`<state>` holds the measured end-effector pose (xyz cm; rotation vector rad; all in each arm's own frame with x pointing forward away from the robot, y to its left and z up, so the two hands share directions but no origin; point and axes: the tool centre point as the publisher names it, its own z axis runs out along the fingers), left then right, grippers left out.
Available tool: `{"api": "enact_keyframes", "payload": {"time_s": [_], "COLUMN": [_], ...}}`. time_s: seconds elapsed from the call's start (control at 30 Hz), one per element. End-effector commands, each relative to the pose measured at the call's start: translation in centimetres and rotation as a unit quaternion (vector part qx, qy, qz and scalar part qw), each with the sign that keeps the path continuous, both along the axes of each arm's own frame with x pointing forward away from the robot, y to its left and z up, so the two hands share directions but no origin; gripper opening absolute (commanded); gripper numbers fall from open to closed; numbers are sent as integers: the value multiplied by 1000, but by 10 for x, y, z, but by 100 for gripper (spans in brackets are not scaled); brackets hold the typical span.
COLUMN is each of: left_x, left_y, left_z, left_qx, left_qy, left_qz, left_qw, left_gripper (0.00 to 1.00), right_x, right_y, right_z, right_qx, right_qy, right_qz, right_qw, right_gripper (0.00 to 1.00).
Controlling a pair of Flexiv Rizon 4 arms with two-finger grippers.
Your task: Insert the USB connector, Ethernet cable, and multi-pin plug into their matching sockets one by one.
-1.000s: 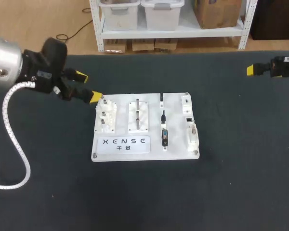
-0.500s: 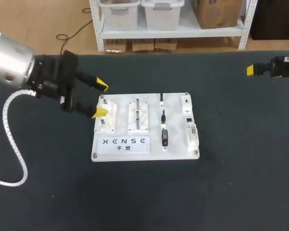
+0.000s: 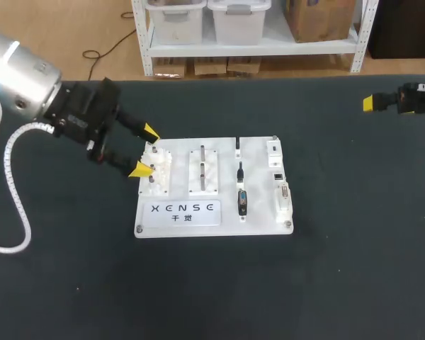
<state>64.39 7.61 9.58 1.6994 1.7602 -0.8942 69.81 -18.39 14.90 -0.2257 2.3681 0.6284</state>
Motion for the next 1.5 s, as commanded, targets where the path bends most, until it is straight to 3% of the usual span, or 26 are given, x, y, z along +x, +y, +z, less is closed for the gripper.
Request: {"api": "enact_keyframes", "payload": {"time_s": [0.03,0.53,0.63,0.7,1.5], "left_x": [-9,-7,-6,-6,-6], "left_y": [3,-13,-17,-18,-18], "left_z": [0,-1,-1,-1,-1], "left_qx": [9,21,15,6,6], "left_qy": [-20,-34,-33,-11,-11], "left_qz": [35,51,48,56,56], "left_qw": [999,998,998,998,998], "left_gripper": [100,100,100,100,100], "right_x": [0,0,0,0,0], "right_y": [0,0,0,0,0], "right_z": [0,0,0,0,0], "right_qx": [-1,-1,-1,-1,-1], "right_qy": [0,0,0,0,0], "right_qz": [-1,-1,-1,-1,-1], "right_qw": [1000,1000,1000,1000,1000], "right_gripper": [100,100,100,100,100]}}
